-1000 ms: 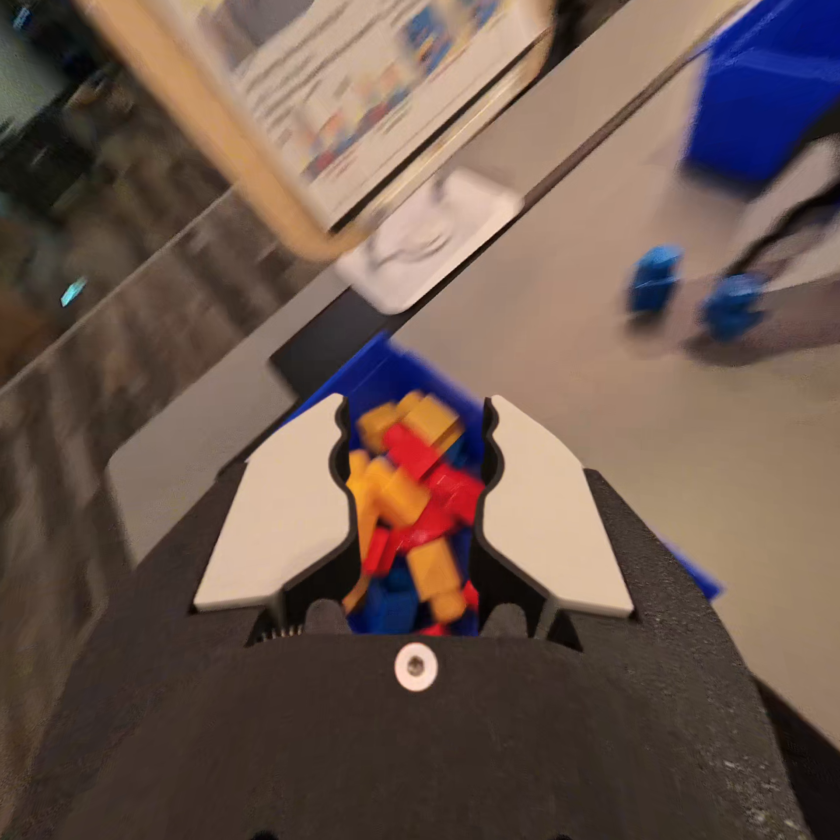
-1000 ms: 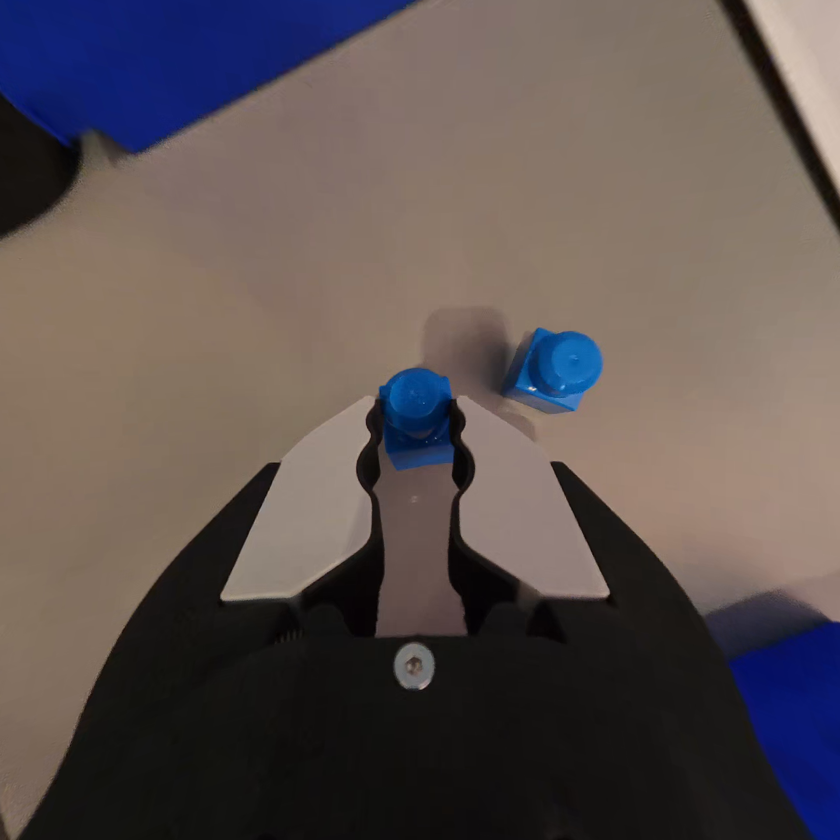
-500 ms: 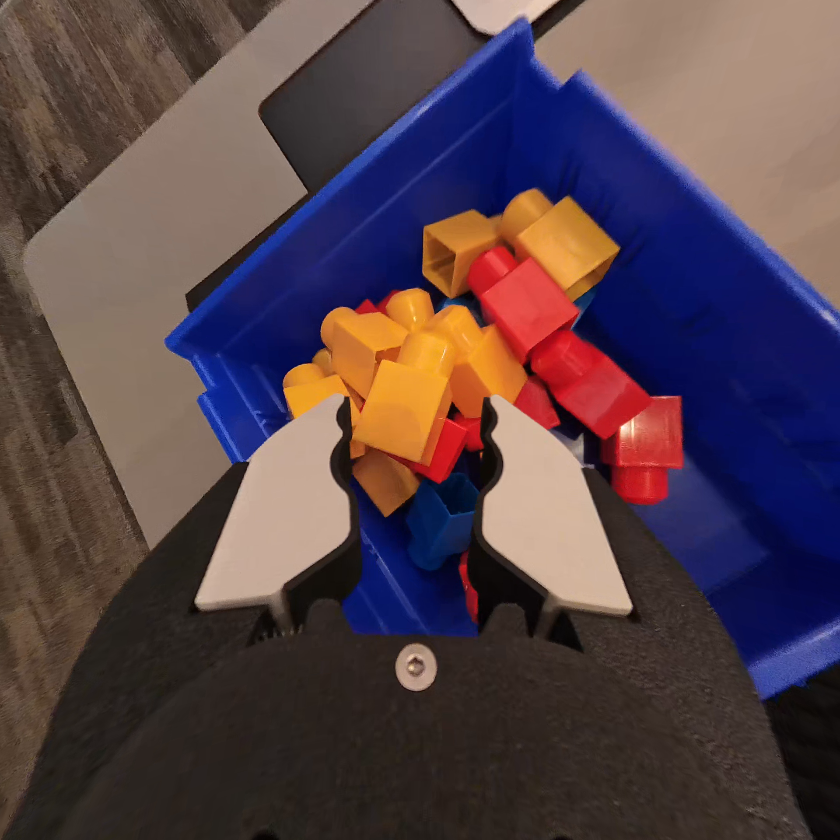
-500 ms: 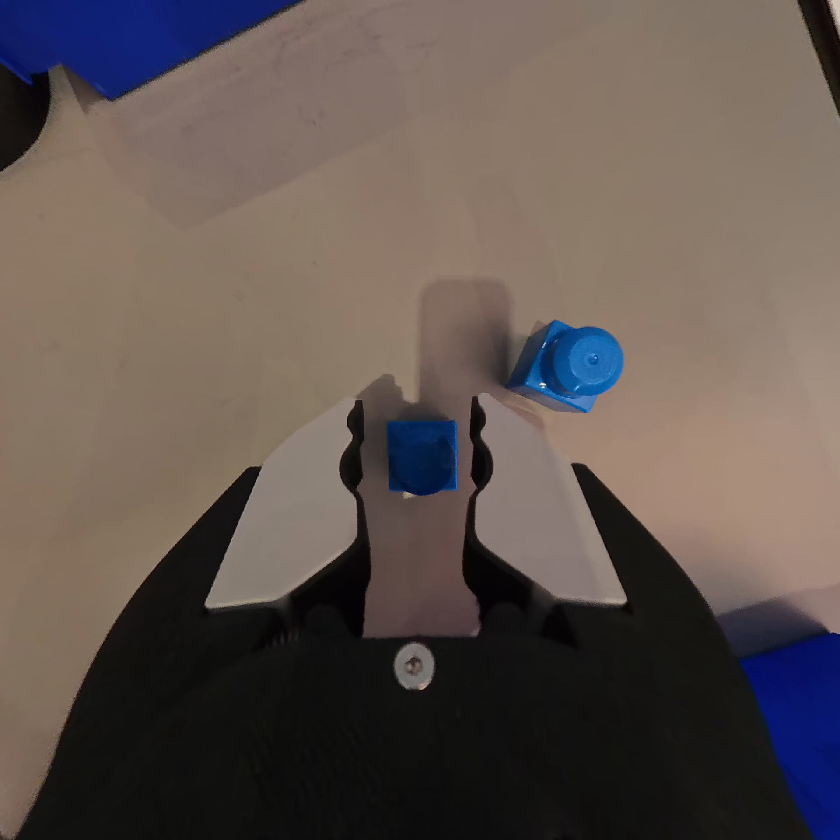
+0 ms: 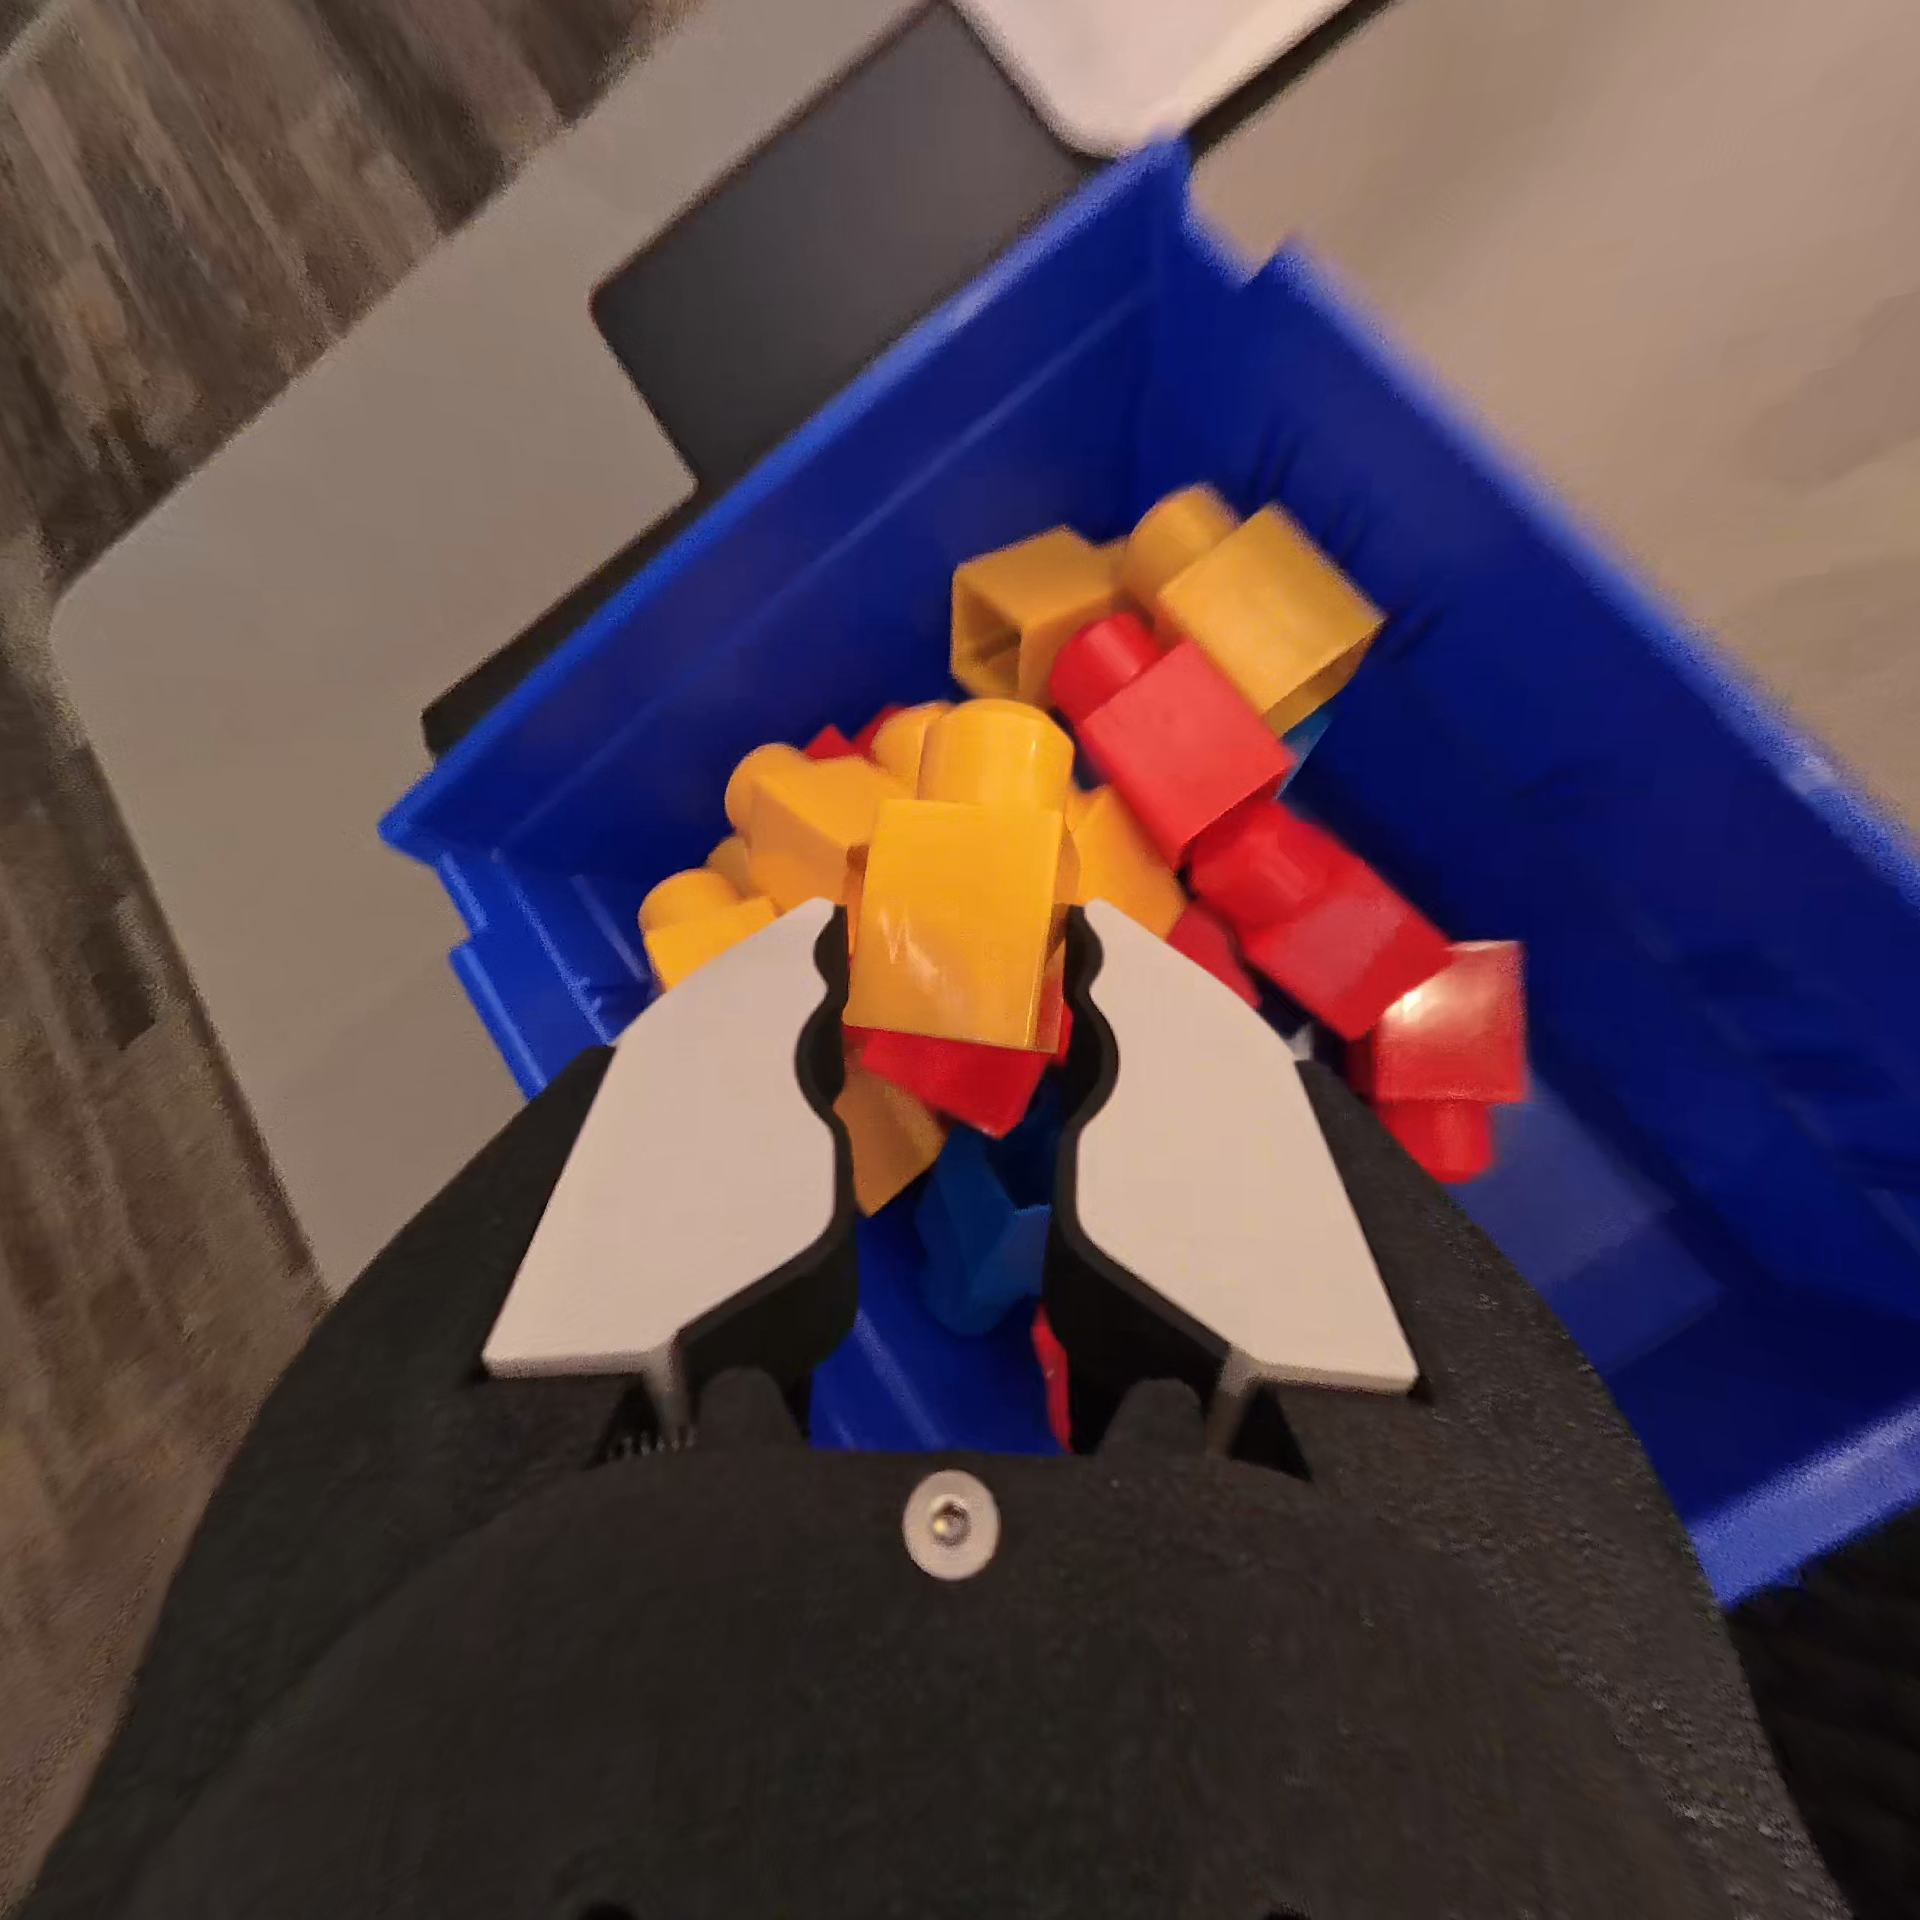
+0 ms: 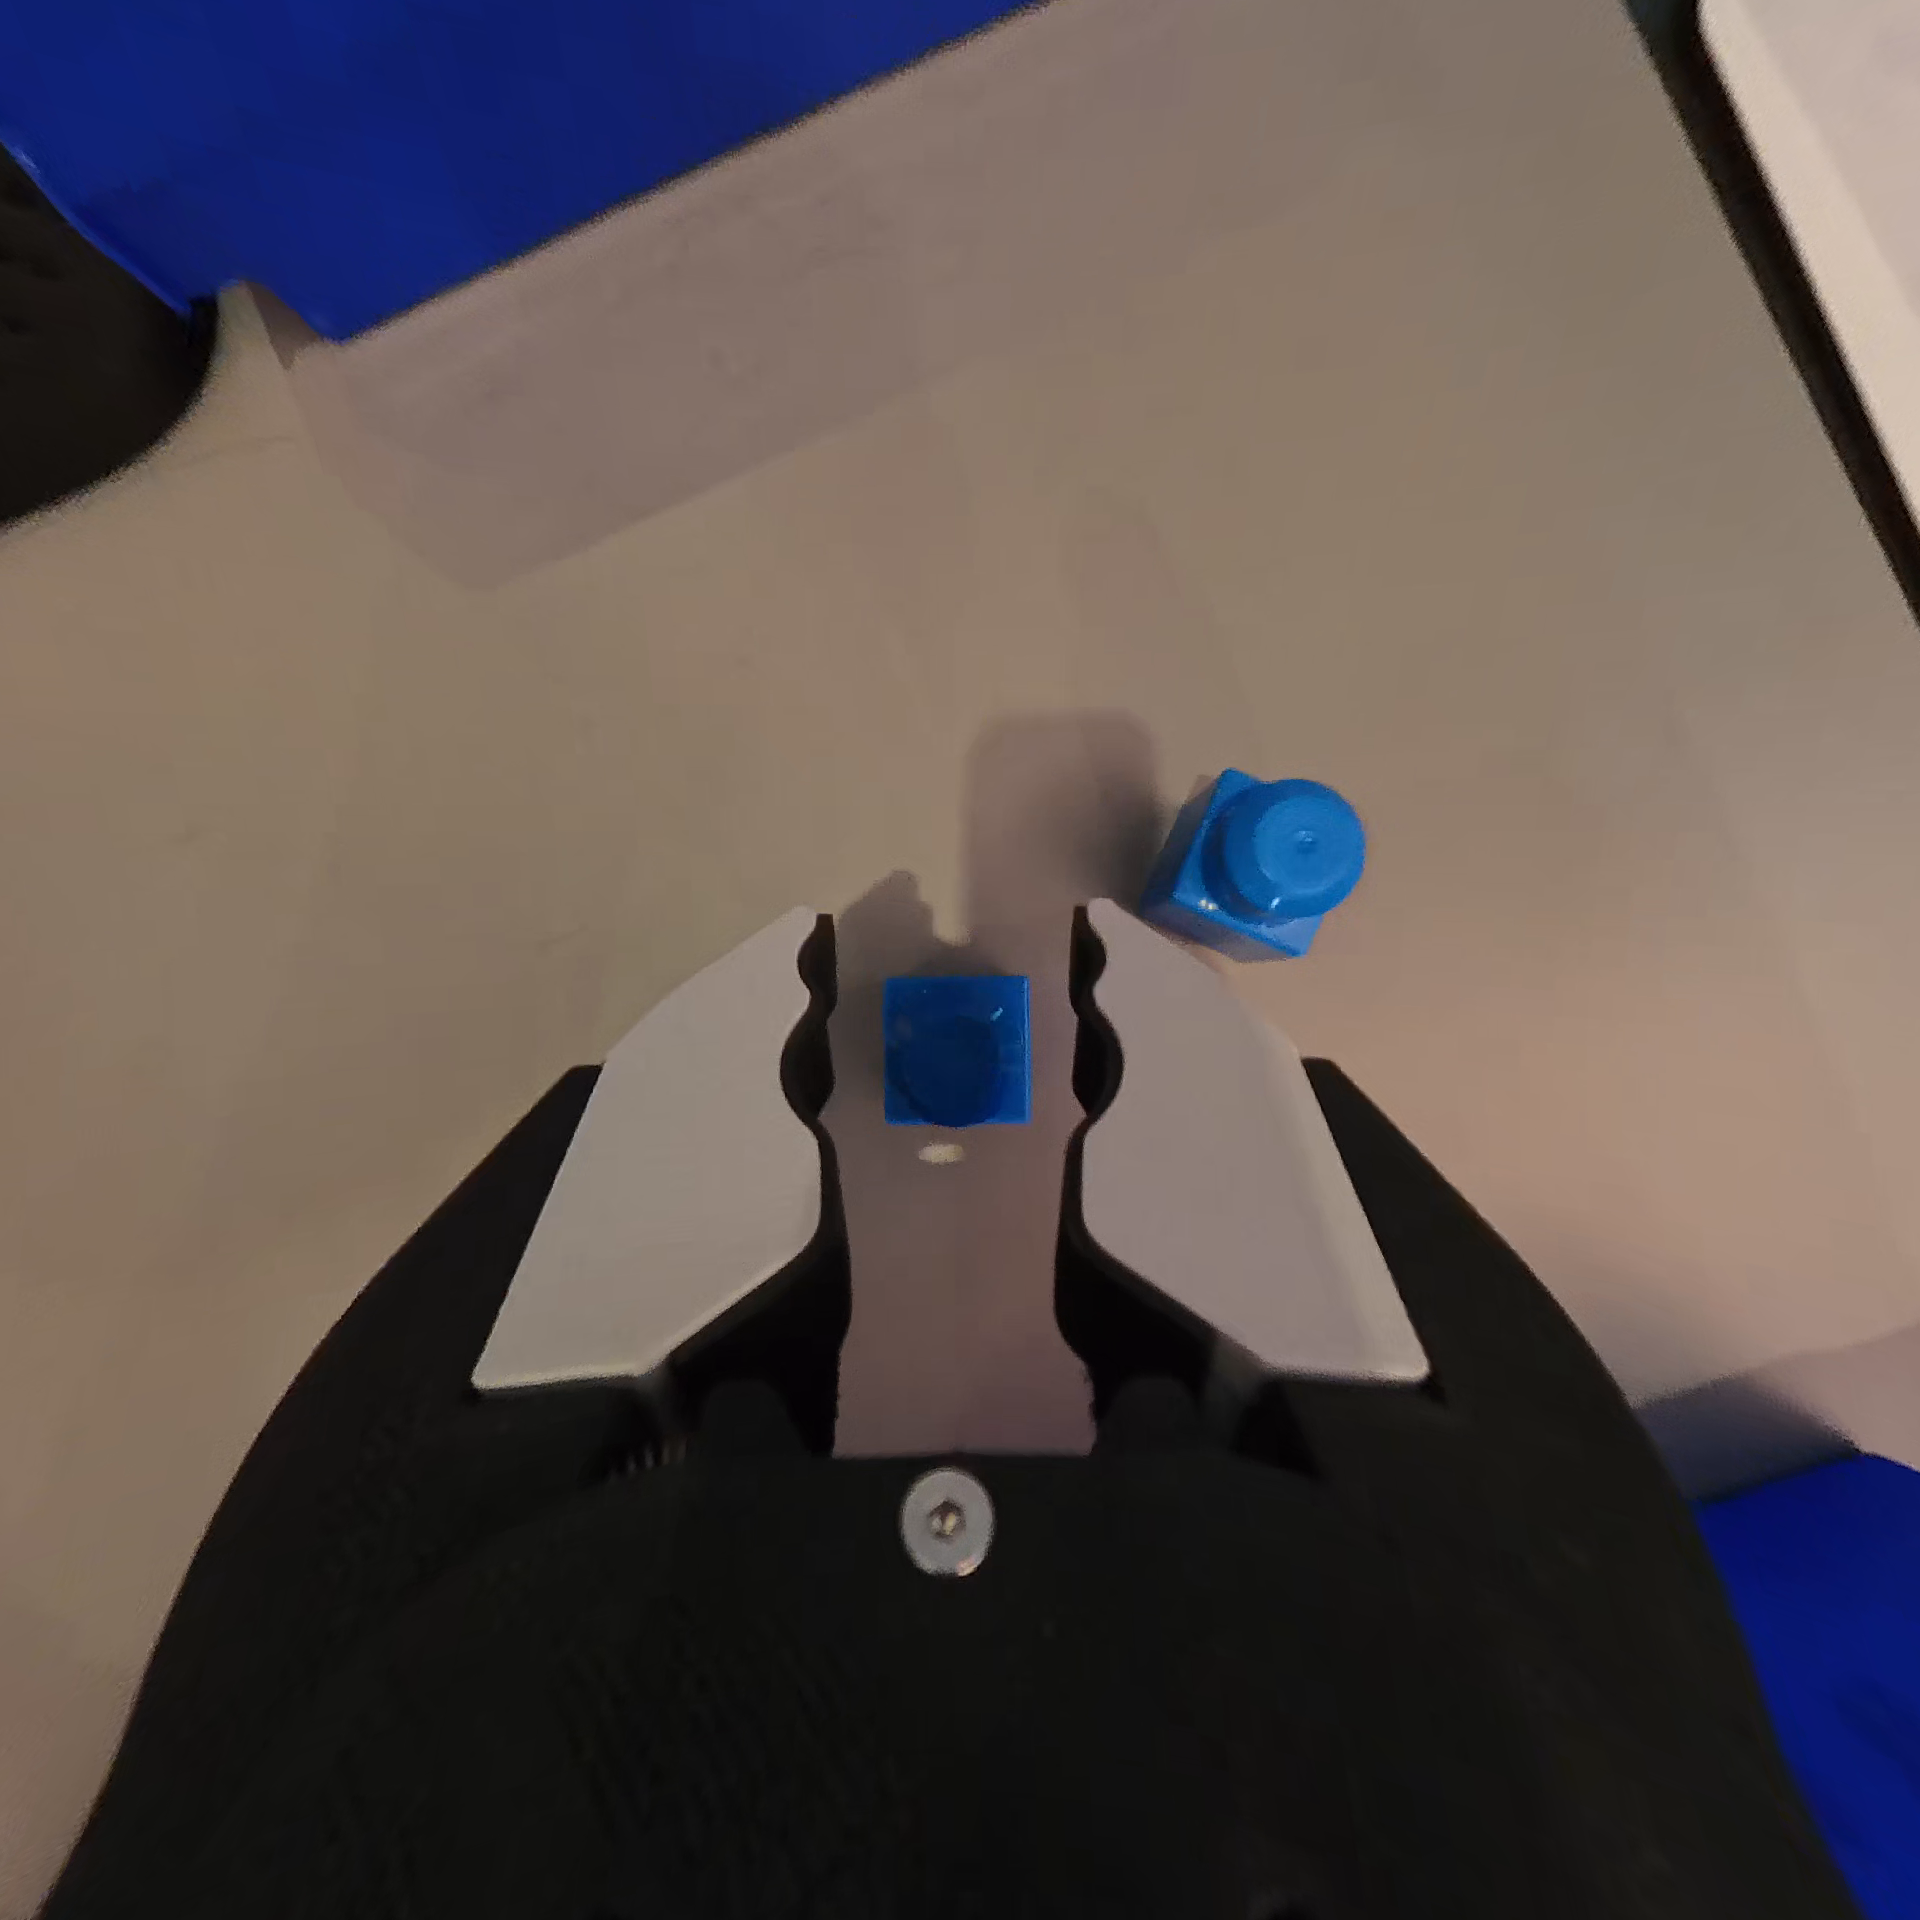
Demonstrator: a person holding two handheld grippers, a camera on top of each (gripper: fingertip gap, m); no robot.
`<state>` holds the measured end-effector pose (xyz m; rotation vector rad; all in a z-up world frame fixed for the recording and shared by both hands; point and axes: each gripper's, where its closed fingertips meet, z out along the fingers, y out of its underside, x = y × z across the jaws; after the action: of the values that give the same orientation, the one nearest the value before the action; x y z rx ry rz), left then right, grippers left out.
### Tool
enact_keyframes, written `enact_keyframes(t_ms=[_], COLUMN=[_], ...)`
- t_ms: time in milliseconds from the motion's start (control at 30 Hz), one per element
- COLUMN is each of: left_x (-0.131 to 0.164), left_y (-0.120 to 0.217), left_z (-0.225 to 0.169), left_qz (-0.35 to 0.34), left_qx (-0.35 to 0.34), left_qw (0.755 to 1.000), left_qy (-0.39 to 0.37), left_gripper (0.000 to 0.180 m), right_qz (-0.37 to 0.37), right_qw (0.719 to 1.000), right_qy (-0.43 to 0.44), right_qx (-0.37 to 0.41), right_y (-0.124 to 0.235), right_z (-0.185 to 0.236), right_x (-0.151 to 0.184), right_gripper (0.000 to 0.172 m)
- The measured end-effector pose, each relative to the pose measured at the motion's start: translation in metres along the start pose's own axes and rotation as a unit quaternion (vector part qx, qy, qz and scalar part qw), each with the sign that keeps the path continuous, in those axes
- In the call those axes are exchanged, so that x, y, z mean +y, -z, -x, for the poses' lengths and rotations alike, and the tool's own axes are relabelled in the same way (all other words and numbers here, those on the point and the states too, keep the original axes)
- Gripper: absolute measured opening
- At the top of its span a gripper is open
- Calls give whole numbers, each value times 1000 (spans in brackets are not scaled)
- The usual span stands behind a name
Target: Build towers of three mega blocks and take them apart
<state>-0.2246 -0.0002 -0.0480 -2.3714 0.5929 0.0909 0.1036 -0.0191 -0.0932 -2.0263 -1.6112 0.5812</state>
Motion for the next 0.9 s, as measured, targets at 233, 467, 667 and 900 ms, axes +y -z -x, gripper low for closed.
enact_keyframes(t_ms=[233, 467, 667, 900], left_x=[-97, -153, -166, -170], left_y=[72, 135, 157, 150], left_z=[-61, -145, -230, -273], left_qz=[-238, -363, -363, -347], left_qx=[143, 311, 388, 395], left_qw=[960, 878, 843, 842], left_qy=[25, 4, -85, -122], left_gripper=[39, 38, 38, 38], right_qz=[-115, -239, -499, -517], right_qw=[993, 969, 851, 835], right_qy=[21, 15, -38, -25], right_qx=[-17, -64, -160, -186], right_y=[35, 70, 156, 170], right_z=[8, 26, 58, 74], right_x=[-36, -71, -125, -130], right_gripper=[43, 44, 36, 45])
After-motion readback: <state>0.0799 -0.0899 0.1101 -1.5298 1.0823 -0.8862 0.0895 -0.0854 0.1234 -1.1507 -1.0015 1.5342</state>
